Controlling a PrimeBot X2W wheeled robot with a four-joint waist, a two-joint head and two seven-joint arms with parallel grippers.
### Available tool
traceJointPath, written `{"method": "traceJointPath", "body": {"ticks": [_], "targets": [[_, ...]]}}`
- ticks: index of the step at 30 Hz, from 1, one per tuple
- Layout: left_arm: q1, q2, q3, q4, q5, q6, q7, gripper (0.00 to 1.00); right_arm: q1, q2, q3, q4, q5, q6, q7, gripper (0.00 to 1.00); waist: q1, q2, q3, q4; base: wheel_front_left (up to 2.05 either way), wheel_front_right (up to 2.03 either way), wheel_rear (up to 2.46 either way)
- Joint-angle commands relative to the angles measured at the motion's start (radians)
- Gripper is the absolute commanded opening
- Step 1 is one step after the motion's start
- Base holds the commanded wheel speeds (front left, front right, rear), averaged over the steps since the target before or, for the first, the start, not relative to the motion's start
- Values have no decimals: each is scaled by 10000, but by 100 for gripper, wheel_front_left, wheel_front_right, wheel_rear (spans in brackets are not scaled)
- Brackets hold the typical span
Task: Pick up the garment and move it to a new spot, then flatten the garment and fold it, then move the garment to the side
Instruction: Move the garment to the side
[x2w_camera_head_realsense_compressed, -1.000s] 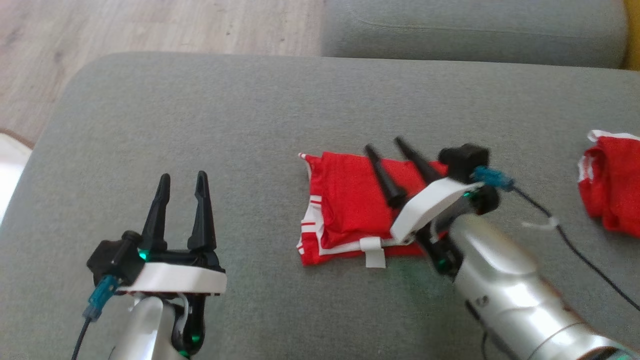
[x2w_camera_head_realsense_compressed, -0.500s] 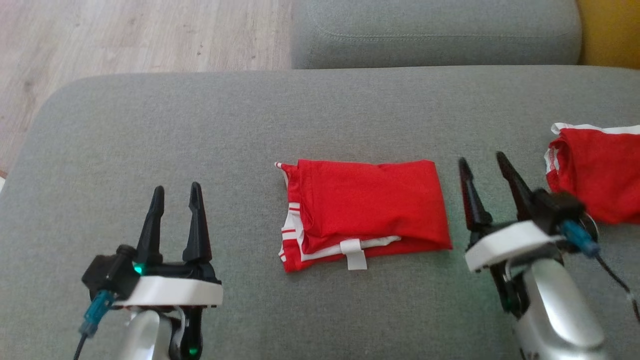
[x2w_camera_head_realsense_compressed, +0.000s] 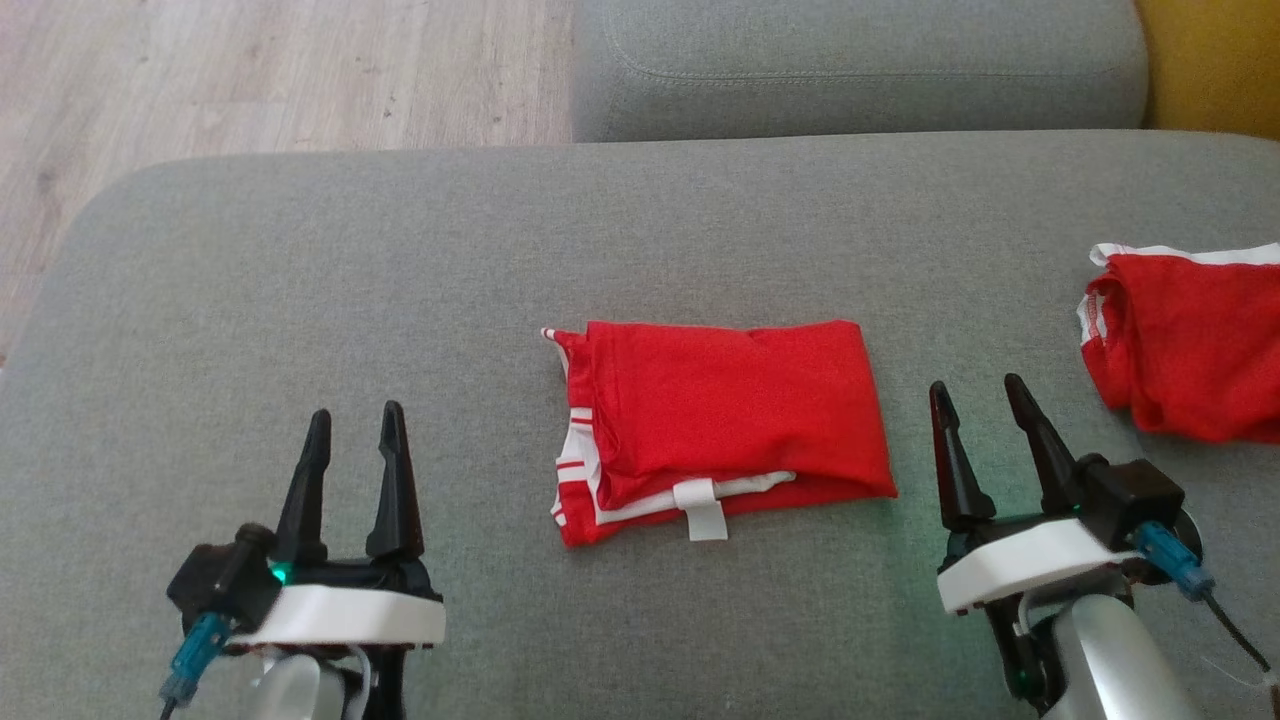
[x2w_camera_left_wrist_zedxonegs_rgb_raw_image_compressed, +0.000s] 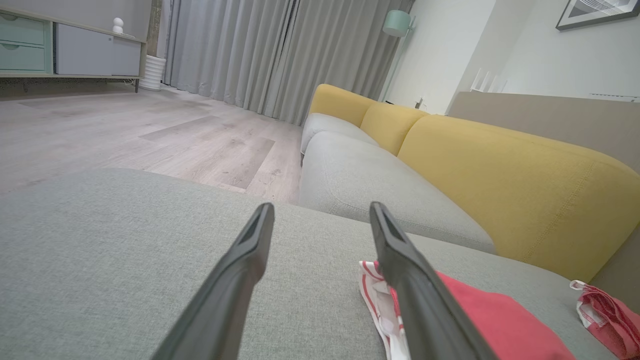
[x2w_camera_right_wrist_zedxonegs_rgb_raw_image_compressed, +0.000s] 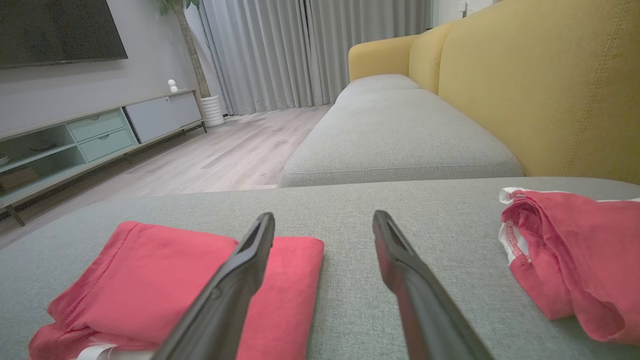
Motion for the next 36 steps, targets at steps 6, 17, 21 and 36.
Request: {"method": "traceJointPath", "body": {"ticks": [6, 17, 21, 36], "targets": [[-347, 15, 257, -283, -4, 20, -93, 100, -277, 40, 202, -411, 15, -7, -108, 100, 0, 0, 17, 54, 0, 0, 0], [-649, 15, -151, -192, -60, -19, -93, 100, -672, 40, 72, 159, -182, -7, 350, 100, 0, 0, 560, 510, 0, 0, 0], [-795, 15, -315, -156, -84, -38, -93, 100, -932, 41, 38, 632, 27, -7, 655, 100, 0, 0, 861, 752, 0, 0, 0], [-1274, 15, -692, 5, 99, -74, -93, 100, -2222, 41, 660, 3348, 21, -7, 1548, 0, 0, 0, 1505, 1251, 0, 0, 0]]}}
